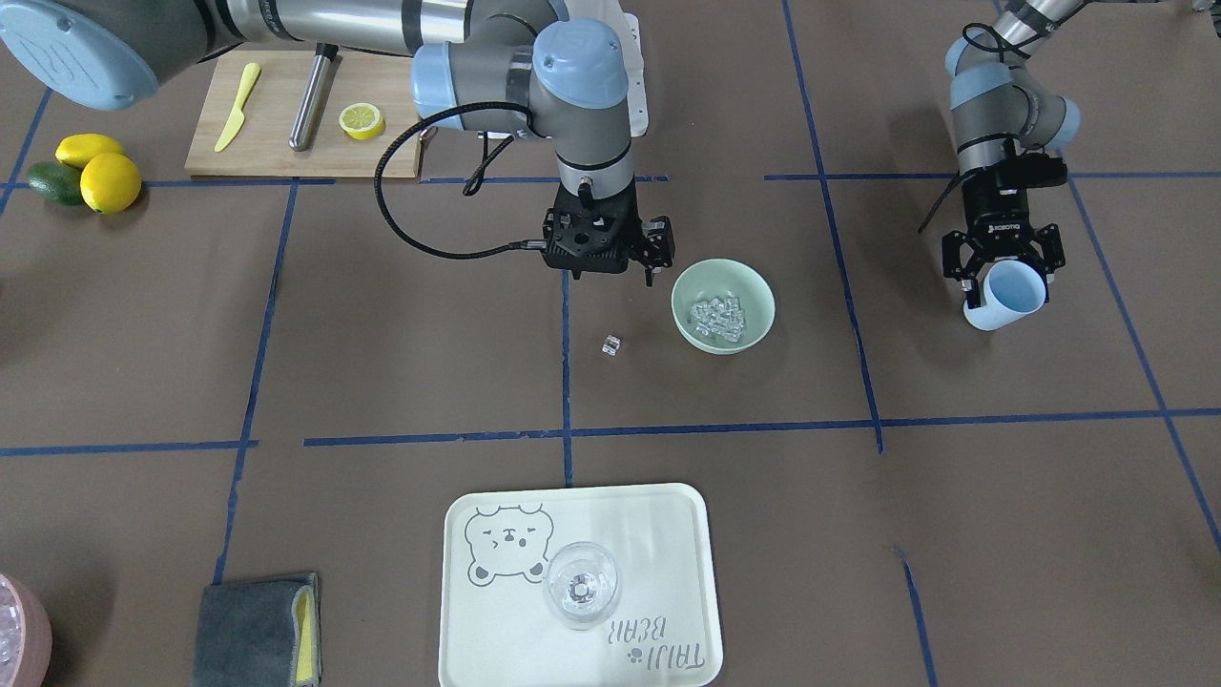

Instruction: Pour ice into bowl

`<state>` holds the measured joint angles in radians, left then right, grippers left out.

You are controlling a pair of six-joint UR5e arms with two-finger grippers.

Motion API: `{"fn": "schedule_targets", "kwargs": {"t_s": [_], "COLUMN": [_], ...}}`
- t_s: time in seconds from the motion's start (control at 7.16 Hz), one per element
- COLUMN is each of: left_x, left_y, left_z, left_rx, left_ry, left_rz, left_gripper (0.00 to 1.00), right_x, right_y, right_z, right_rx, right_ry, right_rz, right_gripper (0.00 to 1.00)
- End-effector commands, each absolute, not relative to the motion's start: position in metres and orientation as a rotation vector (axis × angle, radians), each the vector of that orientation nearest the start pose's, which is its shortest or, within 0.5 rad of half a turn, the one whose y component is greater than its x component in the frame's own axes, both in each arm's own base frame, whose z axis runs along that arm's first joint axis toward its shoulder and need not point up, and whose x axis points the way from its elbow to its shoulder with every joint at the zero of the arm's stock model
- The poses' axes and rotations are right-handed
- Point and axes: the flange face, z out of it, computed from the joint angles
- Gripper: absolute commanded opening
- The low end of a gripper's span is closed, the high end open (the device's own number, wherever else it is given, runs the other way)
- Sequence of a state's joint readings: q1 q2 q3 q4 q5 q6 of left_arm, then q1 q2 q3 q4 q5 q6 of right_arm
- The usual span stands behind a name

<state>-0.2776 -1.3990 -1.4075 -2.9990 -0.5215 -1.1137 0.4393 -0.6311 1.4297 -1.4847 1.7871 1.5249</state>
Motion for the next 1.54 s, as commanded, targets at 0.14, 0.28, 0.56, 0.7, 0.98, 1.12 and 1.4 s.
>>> {"fn": "schedule_targets", "kwargs": {"t_s": [0.14,0.28,0.56,0.7,0.98,1.12,1.4], "left_x": [0.310,0.309,0.303,0.303,0.302,0.302,0.297], "left_y": [-0.317,-0.317,-0.317,-0.318,-0.320,-0.321,-0.328], "left_z": [0.647,0.648,0.649,0.649,0.645,0.643,0.634], "left_rx": [1.222,1.220,1.219,1.219,1.209,1.209,1.216], "left_ry": [0.571,0.565,0.561,0.562,0.578,0.578,0.573], "left_rz": [-0.413,-0.405,-0.405,-0.405,-0.405,-0.401,-0.395], "left_gripper": [1.00,1.00,1.00,1.00,1.00,1.00,1.00], "right_x": [-0.673,-0.681,-0.691,-0.698,-0.703,-0.708,-0.719], "right_y": [-0.431,-0.432,-0.430,-0.433,-0.432,-0.430,-0.425], "right_z": [0.104,0.097,0.095,0.095,0.101,0.102,0.109], "right_rx": [0.020,0.016,0.023,0.029,0.030,0.034,0.042], "right_ry": [-0.930,-0.923,-0.913,-0.900,-0.887,-0.880,-0.888], "right_rz": [0.305,0.305,0.302,0.308,0.302,0.301,0.293], "right_gripper": [1.00,1.00,1.00,1.00,1.00,1.00,1.00]}}
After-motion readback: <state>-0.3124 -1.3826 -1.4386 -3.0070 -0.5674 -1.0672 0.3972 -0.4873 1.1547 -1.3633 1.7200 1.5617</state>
